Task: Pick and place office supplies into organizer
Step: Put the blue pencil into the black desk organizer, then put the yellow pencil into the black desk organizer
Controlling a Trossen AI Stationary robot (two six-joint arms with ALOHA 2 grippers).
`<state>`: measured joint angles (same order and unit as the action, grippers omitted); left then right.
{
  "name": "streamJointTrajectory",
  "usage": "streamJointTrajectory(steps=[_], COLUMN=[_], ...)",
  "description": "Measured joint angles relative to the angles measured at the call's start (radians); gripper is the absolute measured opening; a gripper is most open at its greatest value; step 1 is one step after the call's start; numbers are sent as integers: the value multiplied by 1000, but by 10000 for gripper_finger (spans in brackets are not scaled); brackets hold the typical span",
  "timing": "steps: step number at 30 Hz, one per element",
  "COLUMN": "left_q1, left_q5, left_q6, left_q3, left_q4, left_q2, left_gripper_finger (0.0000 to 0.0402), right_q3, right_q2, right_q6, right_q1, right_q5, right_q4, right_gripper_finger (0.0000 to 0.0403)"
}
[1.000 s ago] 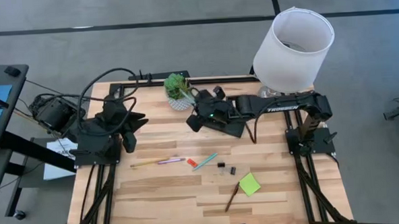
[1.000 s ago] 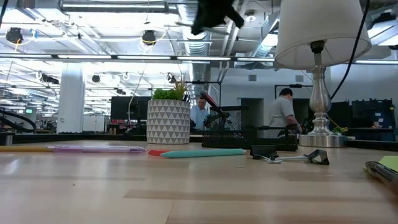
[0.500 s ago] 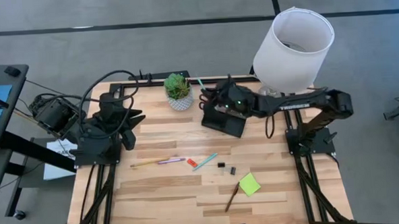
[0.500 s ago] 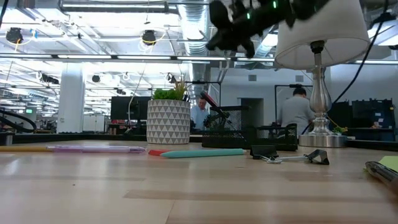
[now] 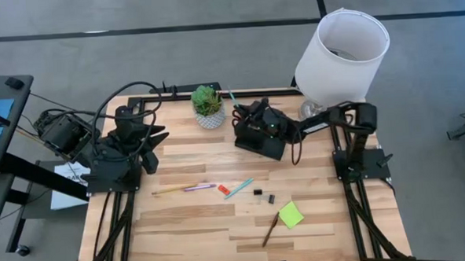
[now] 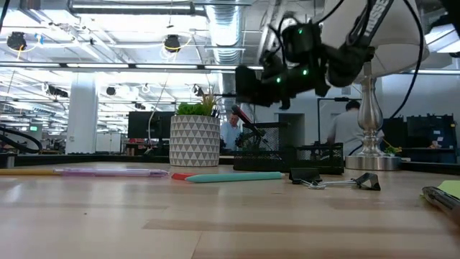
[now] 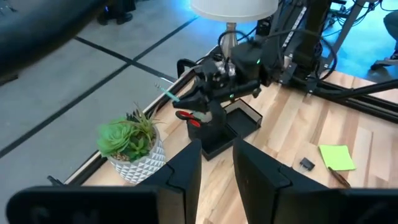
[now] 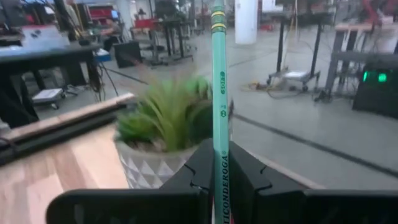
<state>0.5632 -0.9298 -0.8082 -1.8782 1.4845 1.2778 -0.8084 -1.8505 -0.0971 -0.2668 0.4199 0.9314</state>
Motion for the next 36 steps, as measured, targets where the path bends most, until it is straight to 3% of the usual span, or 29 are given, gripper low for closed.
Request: streamJointTrajectory(steps=[4, 12, 29, 36], left_q1=[0, 0, 0, 0], left_q5=[5, 7, 6, 6], left_q6=[0, 0, -2, -6], left_q3=[0, 0, 0, 0], left_q4=[0, 1, 1, 1], left_q2=[0, 0, 0, 0], left_gripper_finger=[84, 84, 84, 84], right_q3=[-1, -1, -13, -43], right_q2=[-34, -31, -26, 90], right_q6=[-1, 71, 27, 102], right_q1=[5, 39, 66, 98], right_q5=[18, 165, 153, 180], right_q4=[-7, -153, -209, -307], right_gripper_finger=[18, 37, 60, 68])
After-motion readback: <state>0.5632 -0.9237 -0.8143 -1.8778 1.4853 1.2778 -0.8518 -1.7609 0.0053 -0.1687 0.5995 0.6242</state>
